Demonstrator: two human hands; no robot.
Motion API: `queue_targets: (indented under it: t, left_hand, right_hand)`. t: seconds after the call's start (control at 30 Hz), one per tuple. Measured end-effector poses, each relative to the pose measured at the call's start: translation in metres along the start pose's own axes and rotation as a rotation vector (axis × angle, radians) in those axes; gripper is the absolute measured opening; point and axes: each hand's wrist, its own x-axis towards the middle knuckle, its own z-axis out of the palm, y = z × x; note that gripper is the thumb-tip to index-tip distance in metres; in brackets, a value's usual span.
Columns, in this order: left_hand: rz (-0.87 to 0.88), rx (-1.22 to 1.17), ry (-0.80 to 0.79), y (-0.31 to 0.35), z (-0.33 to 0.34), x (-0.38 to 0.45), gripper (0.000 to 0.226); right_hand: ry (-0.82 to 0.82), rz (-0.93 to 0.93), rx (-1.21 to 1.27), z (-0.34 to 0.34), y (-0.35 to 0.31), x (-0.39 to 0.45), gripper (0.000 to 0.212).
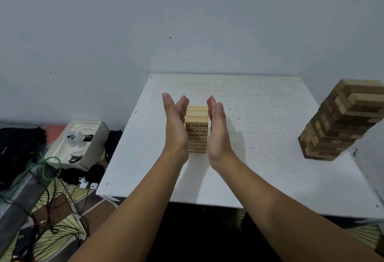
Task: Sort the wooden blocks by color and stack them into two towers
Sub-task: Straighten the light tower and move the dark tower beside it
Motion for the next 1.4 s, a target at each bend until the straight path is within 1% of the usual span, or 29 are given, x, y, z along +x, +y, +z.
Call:
queue_targets:
  t: [0.13,0.37,0.5,0.57,0.63,0.7,0.77,0.8,0.93,1.0,1.03,1.1,1.27,1.4]
  left_hand:
    - [-0.024,0.0,-0.018,0.003,0.006,-0.009,0.081]
    - [0.002,0.01,0.004,0.004,0.009,-0.011,0.077]
    - [-0.011,-0.002,-0.031,0.001,0.008,-0.009,0.08]
    - [0.011,-0.005,-0.049,-0.001,0.004,-0.007,0.081]
    - [0.059,0.003,-0.044,-0.003,-0.006,-0.002,0.072]
    - [0.111,0.042,-0.001,-0.005,-0.027,0.006,0.052]
    - [0.111,0.169,-0.033,-0.008,-0.053,0.016,0.037]
    - [0.095,0.273,-0.086,-0.009,-0.066,0.02,0.035]
    - [-0.028,0.758,-0.371,-0.013,-0.102,0.032,0.064]
    - [-0.049,0.919,-0.439,-0.016,-0.107,0.037,0.085]
    - [-0.051,0.976,-0.453,-0.018,-0.107,0.04,0.092]
    - [-0.046,1.038,-0.463,-0.018,-0.101,0.044,0.097]
    - [-0.008,1.099,-0.486,-0.019,-0.089,0.05,0.095]
    - [-0.001,1.155,-0.463,-0.028,-0.085,0.06,0.094]
  right_hand:
    - [-0.015,-0.008,-0.037,-0.001,0.01,0.003,0.036]
    - [-0.047,0.018,-0.041,0.001,0.013,0.005,0.036]
    - [-0.068,-0.022,-0.045,-0.001,0.014,0.004,0.034]
    - [-0.072,-0.055,-0.094,-0.005,0.012,0.004,0.035]
    - [-0.039,-0.08,-0.144,-0.017,0.014,0.008,0.045]
    - [-0.023,-0.096,-0.221,-0.035,0.016,0.011,0.055]
    - [-0.049,-0.074,-0.343,-0.058,0.018,0.013,0.065]
    - [-0.08,-0.054,-0.424,-0.069,0.017,0.014,0.071]
    - [-0.237,-0.011,-0.9,-0.1,0.024,0.022,0.094]
    - [-0.299,-0.022,-1.101,-0.104,0.028,0.027,0.102]
    - [-0.314,-0.02,-1.154,-0.104,0.029,0.029,0.102]
    - [-0.322,-0.01,-1.195,-0.102,0.03,0.034,0.101]
    - [-0.322,0.001,-1.228,-0.1,0.031,0.04,0.098]
    - [-0.32,-0.009,-1.28,-0.096,0.031,0.041,0.084]
